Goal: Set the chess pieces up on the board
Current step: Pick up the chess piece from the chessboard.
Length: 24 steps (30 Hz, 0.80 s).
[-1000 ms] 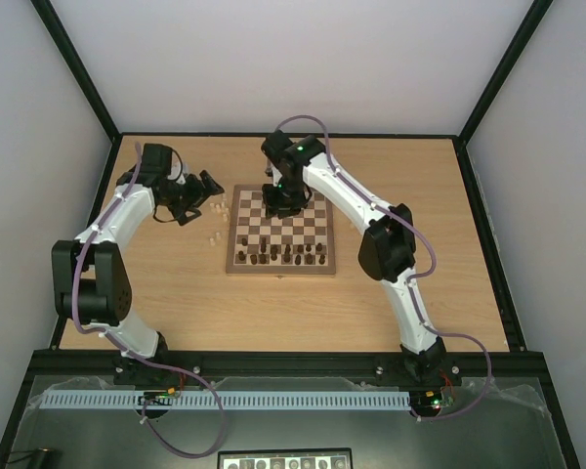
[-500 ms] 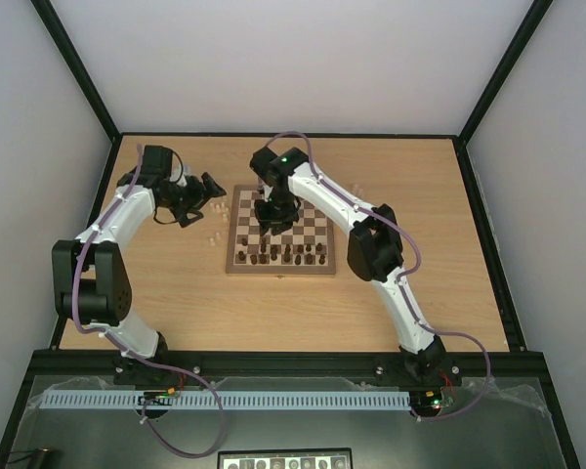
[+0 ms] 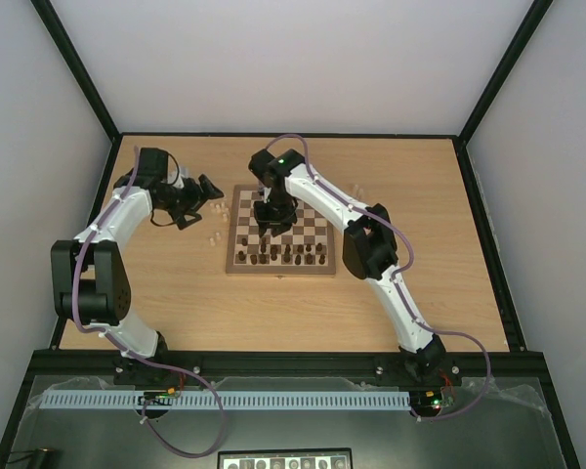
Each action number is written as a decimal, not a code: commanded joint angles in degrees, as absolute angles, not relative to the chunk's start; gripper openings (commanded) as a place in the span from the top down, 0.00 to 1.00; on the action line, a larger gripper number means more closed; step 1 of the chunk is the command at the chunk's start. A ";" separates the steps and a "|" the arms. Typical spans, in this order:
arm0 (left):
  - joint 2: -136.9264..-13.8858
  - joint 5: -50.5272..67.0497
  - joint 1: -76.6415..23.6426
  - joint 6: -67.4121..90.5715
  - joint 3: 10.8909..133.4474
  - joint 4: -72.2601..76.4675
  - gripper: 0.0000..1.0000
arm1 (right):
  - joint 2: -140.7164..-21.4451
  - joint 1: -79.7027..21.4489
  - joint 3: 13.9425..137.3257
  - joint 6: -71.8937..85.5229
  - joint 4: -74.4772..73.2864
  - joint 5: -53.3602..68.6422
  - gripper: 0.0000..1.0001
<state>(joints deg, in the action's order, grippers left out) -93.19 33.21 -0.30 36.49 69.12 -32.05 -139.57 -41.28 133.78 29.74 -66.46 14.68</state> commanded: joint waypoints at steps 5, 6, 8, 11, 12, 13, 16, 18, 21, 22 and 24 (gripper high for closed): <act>-92.95 35.67 0.65 35.29 67.85 -32.58 0.01 | -140.65 -41.52 135.90 33.25 -68.79 10.96 0.63; -92.92 35.73 0.70 35.13 67.81 -32.57 0.01 | -140.44 -41.50 135.78 33.71 -68.41 10.09 0.63; -92.90 35.92 0.86 35.03 67.61 -32.44 0.01 | -140.21 -41.56 135.44 34.55 -66.98 8.92 0.64; -92.91 36.20 1.10 34.81 67.42 -32.12 0.01 | -140.47 -41.70 135.51 35.54 -65.11 8.24 0.64; -92.90 36.29 1.18 34.68 67.35 -32.14 0.01 | -140.59 -41.73 135.45 35.81 -64.82 8.00 0.64; -92.98 36.42 1.22 34.60 67.33 -32.15 0.01 | -140.70 -41.75 135.37 36.00 -64.52 7.78 0.64; -92.86 36.64 1.39 34.39 67.17 -31.96 0.01 | -140.96 -42.05 135.20 36.04 -63.58 7.97 0.64; -92.81 36.80 1.54 34.17 66.89 -31.90 0.01 | -141.30 -42.32 135.13 36.05 -63.30 8.38 0.65; -92.73 36.99 1.75 34.03 66.47 -31.77 0.01 | -141.74 -42.98 134.85 36.08 -63.29 8.77 0.65; -92.67 37.04 1.83 33.97 66.26 -31.68 0.01 | -141.84 -43.25 134.56 36.07 -63.26 8.89 0.65; -92.51 37.15 1.97 33.81 65.91 -31.60 0.01 | -141.73 -43.54 133.95 36.08 -62.98 8.88 0.65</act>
